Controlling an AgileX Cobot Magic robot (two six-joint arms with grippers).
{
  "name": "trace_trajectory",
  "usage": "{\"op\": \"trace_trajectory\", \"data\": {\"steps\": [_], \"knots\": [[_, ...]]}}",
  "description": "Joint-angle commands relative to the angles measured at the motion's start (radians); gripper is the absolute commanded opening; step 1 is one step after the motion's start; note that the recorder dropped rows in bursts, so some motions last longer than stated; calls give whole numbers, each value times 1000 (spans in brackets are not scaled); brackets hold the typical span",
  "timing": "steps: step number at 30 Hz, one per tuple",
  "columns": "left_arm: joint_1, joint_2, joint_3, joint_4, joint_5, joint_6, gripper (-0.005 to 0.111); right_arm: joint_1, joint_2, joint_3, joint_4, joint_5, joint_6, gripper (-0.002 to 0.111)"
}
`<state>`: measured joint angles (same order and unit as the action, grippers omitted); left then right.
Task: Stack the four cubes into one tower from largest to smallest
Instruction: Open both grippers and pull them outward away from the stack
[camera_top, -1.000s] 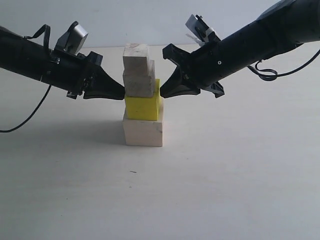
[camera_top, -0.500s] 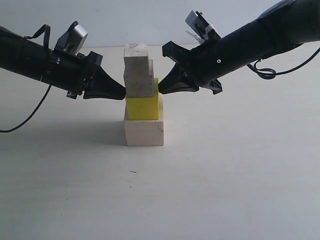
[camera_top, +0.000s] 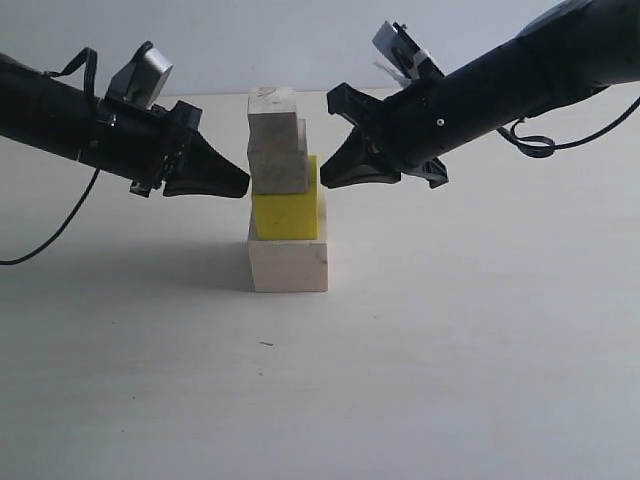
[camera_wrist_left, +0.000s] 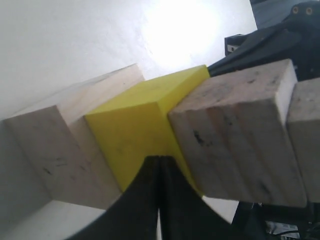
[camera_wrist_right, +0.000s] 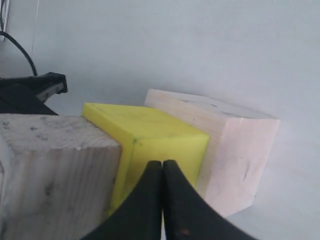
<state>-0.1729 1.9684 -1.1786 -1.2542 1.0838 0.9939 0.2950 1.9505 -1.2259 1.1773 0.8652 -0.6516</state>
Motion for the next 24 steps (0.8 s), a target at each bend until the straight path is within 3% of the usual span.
{"op": "trace_trajectory", "data": {"steps": [1,7,19,24], "knots": [[37,-31,3,3,-3,-5,0,-26,-29,3,-101,-28,73,0],[54,-29,36,35,-62,-26,0,-30,-30,10,-256,-31,212,0],[23,40,67,42,-51,-29,0,-28,14,87,-212,-28,208,0],[25,42,156,14,-118,-31,0,-28,-4,185,-148,-22,127,0]]}}
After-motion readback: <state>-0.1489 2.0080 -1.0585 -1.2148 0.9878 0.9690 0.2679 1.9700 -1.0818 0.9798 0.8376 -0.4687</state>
